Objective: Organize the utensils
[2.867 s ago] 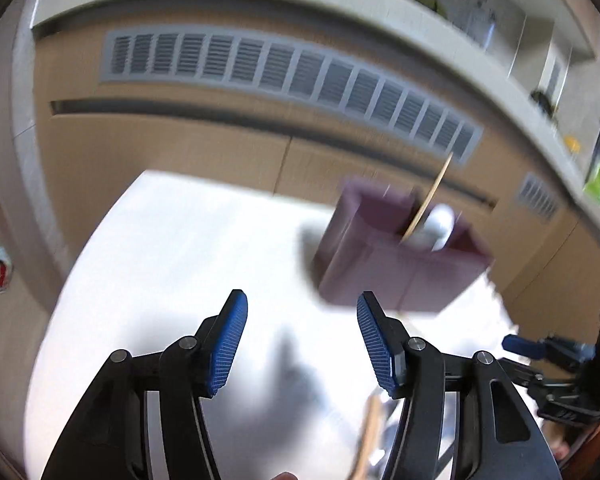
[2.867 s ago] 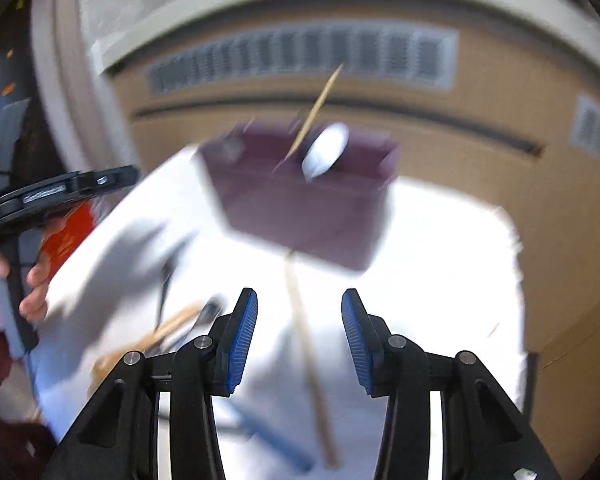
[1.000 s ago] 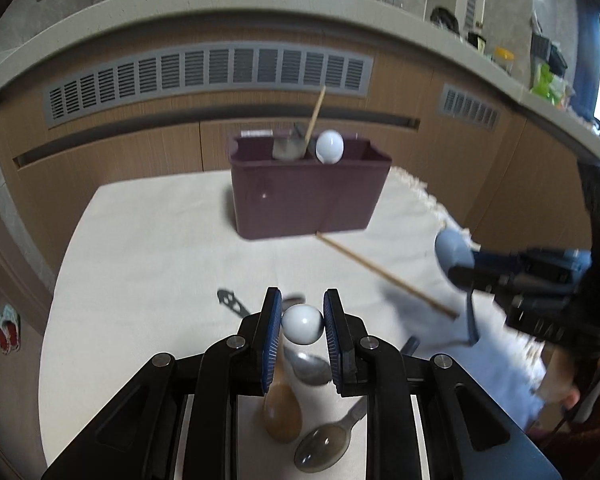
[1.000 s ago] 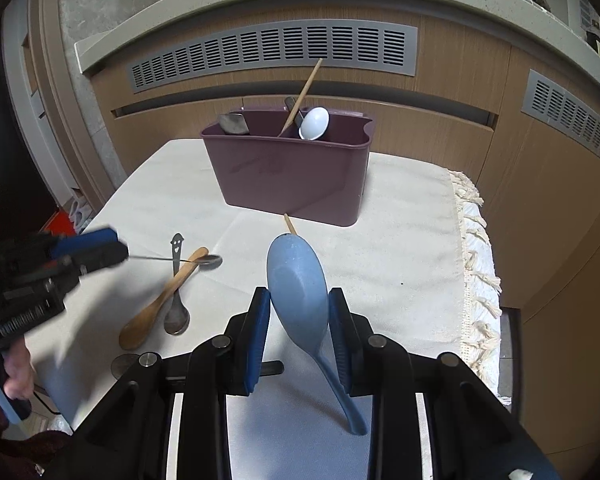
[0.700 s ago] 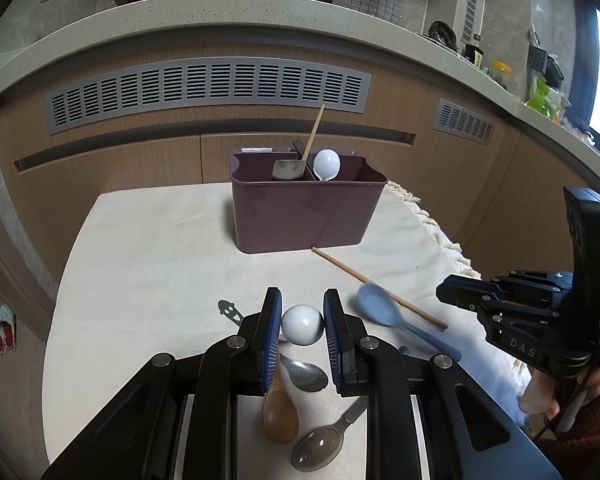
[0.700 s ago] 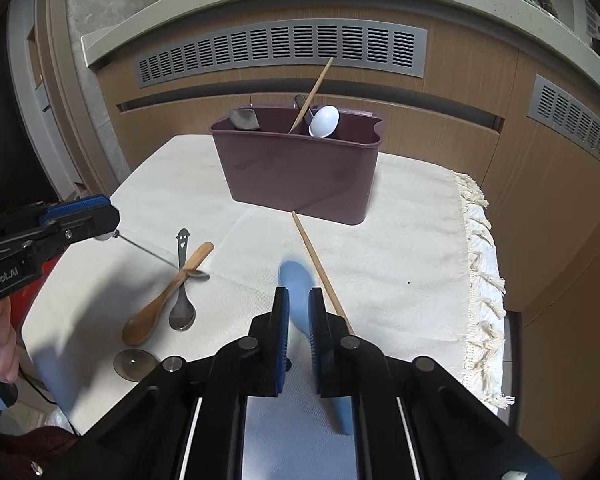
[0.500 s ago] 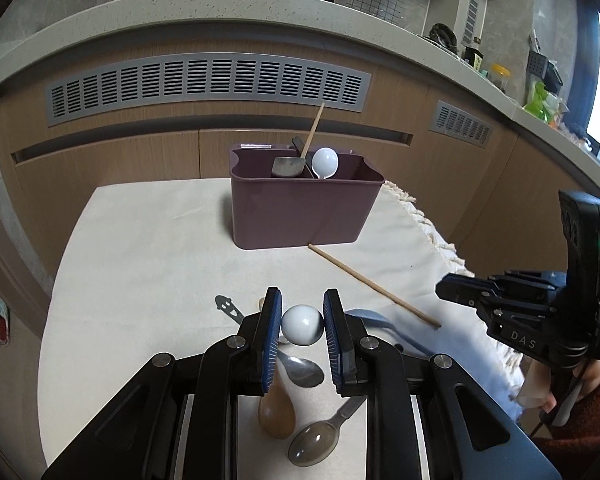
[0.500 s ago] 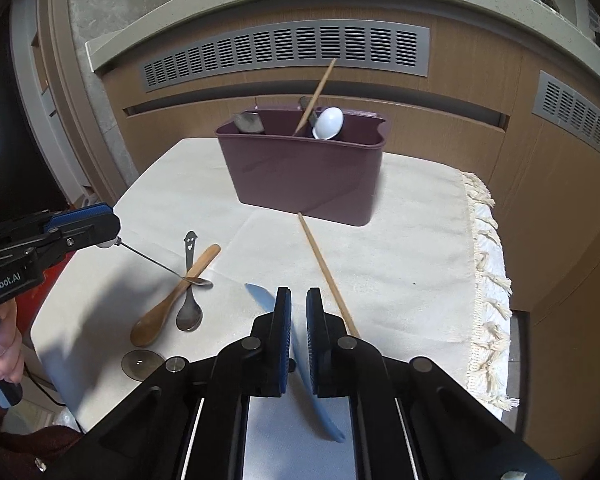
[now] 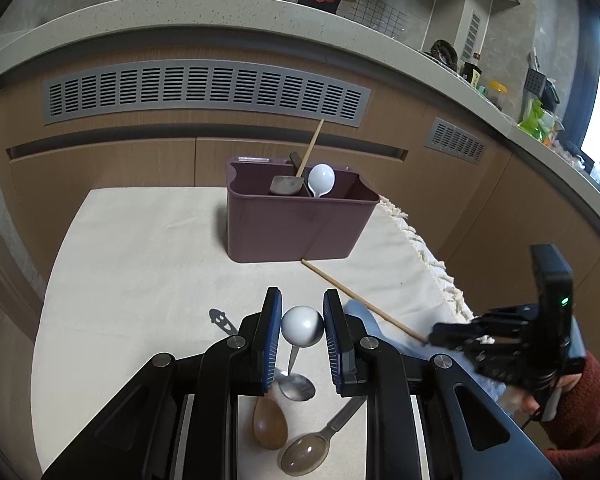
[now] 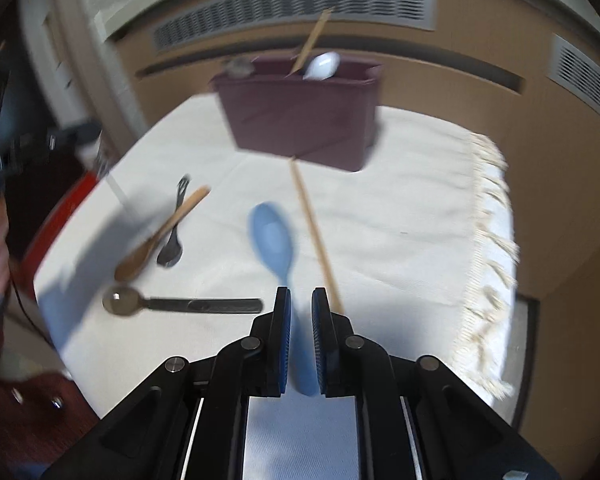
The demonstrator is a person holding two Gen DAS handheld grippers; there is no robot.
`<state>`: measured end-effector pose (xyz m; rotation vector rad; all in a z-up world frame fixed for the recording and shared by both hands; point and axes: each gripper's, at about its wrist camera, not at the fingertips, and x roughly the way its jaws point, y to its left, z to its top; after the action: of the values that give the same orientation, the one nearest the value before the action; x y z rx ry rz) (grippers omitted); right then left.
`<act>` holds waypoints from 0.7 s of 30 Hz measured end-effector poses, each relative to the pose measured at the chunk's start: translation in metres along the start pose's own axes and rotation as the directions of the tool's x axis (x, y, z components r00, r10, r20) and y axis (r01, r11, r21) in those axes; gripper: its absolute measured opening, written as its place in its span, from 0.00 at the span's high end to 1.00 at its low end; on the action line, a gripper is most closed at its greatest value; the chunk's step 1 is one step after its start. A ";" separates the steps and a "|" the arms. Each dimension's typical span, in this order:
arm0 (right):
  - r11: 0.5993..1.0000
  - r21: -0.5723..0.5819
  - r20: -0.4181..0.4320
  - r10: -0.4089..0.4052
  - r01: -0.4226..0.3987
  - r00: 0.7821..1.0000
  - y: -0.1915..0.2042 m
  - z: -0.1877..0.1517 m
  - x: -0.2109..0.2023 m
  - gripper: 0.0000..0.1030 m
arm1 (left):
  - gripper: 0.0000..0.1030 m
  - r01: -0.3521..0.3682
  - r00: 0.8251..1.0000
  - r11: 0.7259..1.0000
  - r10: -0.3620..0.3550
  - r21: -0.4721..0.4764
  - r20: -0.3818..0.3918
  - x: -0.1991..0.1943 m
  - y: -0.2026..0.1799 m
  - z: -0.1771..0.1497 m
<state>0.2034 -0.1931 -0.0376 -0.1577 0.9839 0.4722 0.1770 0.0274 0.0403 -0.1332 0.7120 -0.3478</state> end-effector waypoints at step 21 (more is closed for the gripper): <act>0.994 -0.087 -0.059 -0.077 0.072 0.995 0.024 0.050 0.085 0.71 | 0.79 -0.022 0.999 0.997 0.020 -0.072 -0.032 -0.001 0.028 0.004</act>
<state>0.2705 -0.1285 -0.0786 -0.2855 1.0157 0.4429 0.1864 0.0536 0.0366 -0.1887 0.7562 -0.3044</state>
